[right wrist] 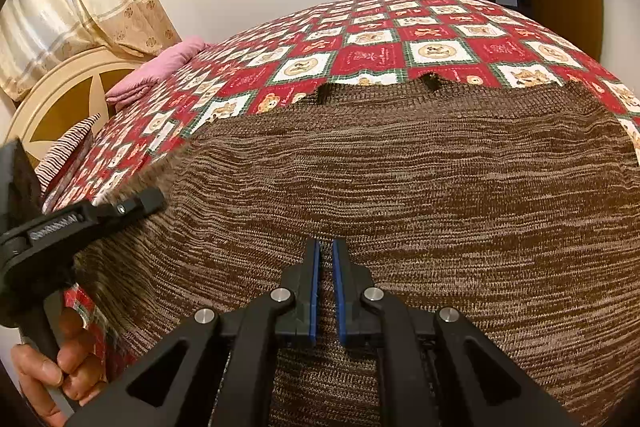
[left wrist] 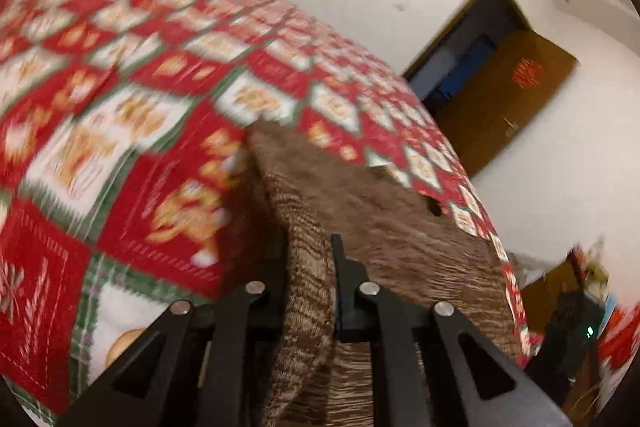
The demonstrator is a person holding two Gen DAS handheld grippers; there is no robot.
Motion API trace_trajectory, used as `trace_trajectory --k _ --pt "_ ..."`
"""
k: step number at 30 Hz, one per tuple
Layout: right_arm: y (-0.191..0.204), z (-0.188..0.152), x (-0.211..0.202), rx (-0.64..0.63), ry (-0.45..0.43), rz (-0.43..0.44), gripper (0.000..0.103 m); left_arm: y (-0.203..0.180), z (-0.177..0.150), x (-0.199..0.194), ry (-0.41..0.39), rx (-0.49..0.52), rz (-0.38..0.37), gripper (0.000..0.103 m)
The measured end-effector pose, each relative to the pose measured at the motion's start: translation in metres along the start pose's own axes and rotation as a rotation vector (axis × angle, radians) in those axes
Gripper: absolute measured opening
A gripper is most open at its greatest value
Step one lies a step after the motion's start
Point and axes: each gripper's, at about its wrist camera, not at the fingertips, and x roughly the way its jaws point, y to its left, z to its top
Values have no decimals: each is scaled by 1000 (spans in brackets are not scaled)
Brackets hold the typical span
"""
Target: Fold small clothes
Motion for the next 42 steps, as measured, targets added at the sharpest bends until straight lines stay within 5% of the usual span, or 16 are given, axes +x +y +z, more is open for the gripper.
trace_trajectory --k 6,11,16,32,38,40,42 --pt "-15 -3 -11 80 -47 54 6 -78 -5 11 23 258 -86 14" --pt "-61 -26 -46 278 -126 82 7 -116 -38 46 148 402 -106 14" --pt "-93 -41 -48 421 -116 169 7 -119 -62 61 170 416 -89 14" --pt "-90 -40 -49 398 -119 142 7 -134 -71 65 145 480 -13 18" --pt "-101 -14 -49 441 -25 188 8 -132 -70 65 147 463 -31 18" --pt "-106 3 -53 442 -41 252 19 -130 -69 65 150 447 -45 18" --pt "-106 18 -53 419 -54 249 69 -129 -69 65 149 441 -50 19"
